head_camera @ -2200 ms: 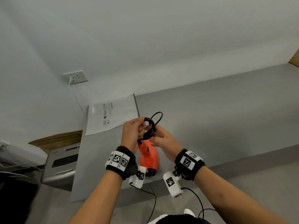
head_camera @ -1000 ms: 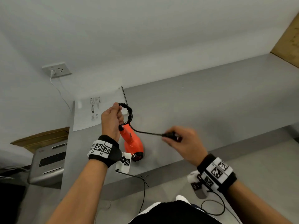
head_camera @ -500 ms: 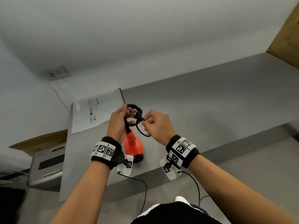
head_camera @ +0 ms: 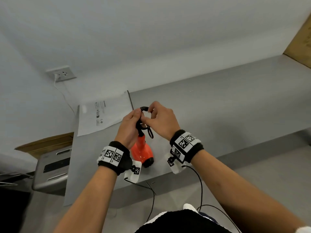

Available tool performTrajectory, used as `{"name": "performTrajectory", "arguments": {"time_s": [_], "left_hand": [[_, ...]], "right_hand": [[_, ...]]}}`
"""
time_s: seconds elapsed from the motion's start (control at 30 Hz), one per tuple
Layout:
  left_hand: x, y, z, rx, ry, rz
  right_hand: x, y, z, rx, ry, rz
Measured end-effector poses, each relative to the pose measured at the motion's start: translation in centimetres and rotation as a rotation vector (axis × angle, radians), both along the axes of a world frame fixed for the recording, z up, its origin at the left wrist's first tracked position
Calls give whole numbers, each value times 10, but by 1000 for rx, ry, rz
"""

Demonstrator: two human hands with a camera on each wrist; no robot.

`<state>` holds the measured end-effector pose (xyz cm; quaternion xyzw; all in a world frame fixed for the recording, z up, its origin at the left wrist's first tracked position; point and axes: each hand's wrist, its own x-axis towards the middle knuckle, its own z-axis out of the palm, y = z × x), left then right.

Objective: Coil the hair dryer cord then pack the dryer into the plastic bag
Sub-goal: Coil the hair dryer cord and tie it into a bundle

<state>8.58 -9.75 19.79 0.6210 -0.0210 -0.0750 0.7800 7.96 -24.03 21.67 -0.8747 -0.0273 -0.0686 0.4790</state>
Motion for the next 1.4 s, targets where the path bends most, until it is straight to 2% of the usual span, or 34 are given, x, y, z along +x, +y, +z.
{"name": "performTrajectory", "arguments": {"time_s": [0.1,0.23,0.43,0.53,0.63,0.73,0.87,0.97,1.07,1.23,1.4], "left_hand": [[0,3,-2,-2,13,9],[0,-1,-2,-2,37,33],[7,18,-1,-66,153,320],[9,38,-1,-225,155,441],[4,44,1,-224,119,477],[-1,41,6,-150,30,459],[-5,37,23,-20,-63,403],[-9,30,38,199,-140,321],[-9,23,43,395,-143,221],[-9,12,36,815,-194,116],[-7,-1,29,771,-133,123]], "right_hand": [[6,-5,-1,123,58,-39],[10,0,-5,331,205,53],[7,-9,-8,746,219,38],[5,-19,-13,819,205,-28],[7,-23,-21,911,223,-74],[10,-22,-23,897,229,-83],[14,-15,-17,751,178,-58],[17,-9,-13,654,166,-44],[19,-7,-7,586,145,-35],[18,-8,1,583,93,-2],[12,-8,4,629,83,33]]}}
